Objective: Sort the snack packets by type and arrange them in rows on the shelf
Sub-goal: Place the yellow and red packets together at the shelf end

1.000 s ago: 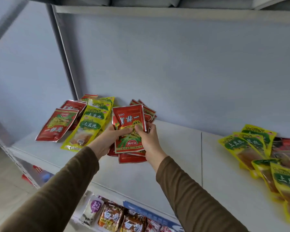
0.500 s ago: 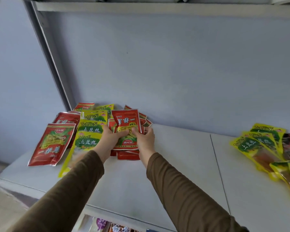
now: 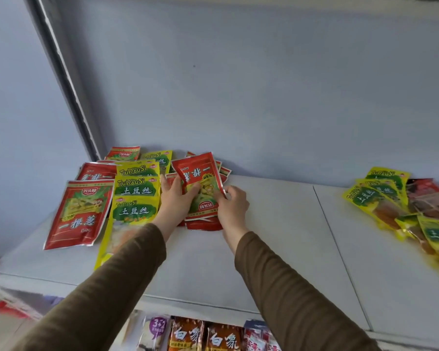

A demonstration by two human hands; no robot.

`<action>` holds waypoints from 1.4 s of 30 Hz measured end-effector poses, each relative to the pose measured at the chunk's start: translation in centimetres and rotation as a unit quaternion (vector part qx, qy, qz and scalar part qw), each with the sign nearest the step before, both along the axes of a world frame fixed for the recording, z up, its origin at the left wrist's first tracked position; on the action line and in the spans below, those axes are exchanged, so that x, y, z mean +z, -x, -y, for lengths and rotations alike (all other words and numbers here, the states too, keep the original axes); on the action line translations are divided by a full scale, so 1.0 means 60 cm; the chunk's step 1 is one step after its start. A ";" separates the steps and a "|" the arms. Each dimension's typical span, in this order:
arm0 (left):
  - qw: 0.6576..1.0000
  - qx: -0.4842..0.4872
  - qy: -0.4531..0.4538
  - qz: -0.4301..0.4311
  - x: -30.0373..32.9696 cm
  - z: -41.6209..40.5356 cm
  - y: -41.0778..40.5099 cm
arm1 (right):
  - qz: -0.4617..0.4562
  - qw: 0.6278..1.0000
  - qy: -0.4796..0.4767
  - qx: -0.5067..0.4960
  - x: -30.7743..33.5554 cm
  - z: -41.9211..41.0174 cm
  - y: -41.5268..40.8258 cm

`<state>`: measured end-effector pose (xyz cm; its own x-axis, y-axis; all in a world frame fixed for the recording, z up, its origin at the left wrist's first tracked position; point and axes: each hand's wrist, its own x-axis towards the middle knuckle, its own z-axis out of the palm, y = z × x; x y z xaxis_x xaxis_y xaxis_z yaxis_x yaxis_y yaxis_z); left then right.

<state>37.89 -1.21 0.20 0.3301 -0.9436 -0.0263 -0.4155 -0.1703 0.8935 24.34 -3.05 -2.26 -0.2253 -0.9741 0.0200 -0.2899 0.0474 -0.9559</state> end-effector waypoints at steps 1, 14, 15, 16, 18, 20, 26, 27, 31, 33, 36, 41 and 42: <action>1.000 -0.013 0.016 -0.002 0.003 -0.003 0.000 | 0.002 1.000 0.011 -0.009 0.001 -0.001 0.005; 0.980 -0.099 -0.032 0.169 -0.005 -0.018 -0.027 | 0.040 0.993 -0.102 0.043 0.007 -0.032 0.032; 0.968 -0.109 -0.040 0.221 -0.008 -0.017 -0.025 | 0.053 0.993 -0.098 0.045 0.007 -0.034 0.032; 0.959 -0.120 -0.045 0.252 -0.010 -0.017 -0.024 | 0.060 0.993 -0.090 0.048 0.008 -0.036 0.031; 0.950 -0.131 -0.044 0.280 -0.015 -0.018 -0.023 | 0.068 0.995 -0.056 0.052 0.009 -0.038 0.024; 0.951 -0.122 -0.035 0.281 -0.018 -0.021 -0.023 | 0.072 0.995 -0.014 0.061 0.005 -0.046 0.013; 0.973 -0.066 0.015 0.222 0.005 -0.035 -0.016 | 0.055 0.994 0.050 0.074 0.013 -0.058 0.002; 0.982 -0.064 0.018 0.174 0.009 -0.036 -0.014 | 0.046 0.994 0.056 0.080 0.016 -0.059 0.000; 0.997 -0.037 0.011 -0.060 0.015 -0.043 -0.012 | 0.049 0.992 0.072 0.096 0.011 -0.068 -0.014; 0.988 -0.025 0.005 -0.151 0.016 -0.045 -0.014 | 0.042 0.993 0.077 0.084 0.005 -0.071 -0.017; 0.974 -0.036 -0.010 -0.222 0.020 -0.046 -0.018 | -0.007 0.996 0.073 0.044 0.004 -0.068 -0.015; 0.936 -0.047 -0.010 -0.348 0.022 -0.051 -0.035 | -0.017 0.998 0.031 0.050 0.003 -0.073 -0.016; 0.934 -0.049 -0.014 -0.353 0.022 -0.052 -0.037 | -0.019 0.997 0.019 0.067 0.004 -0.073 -0.018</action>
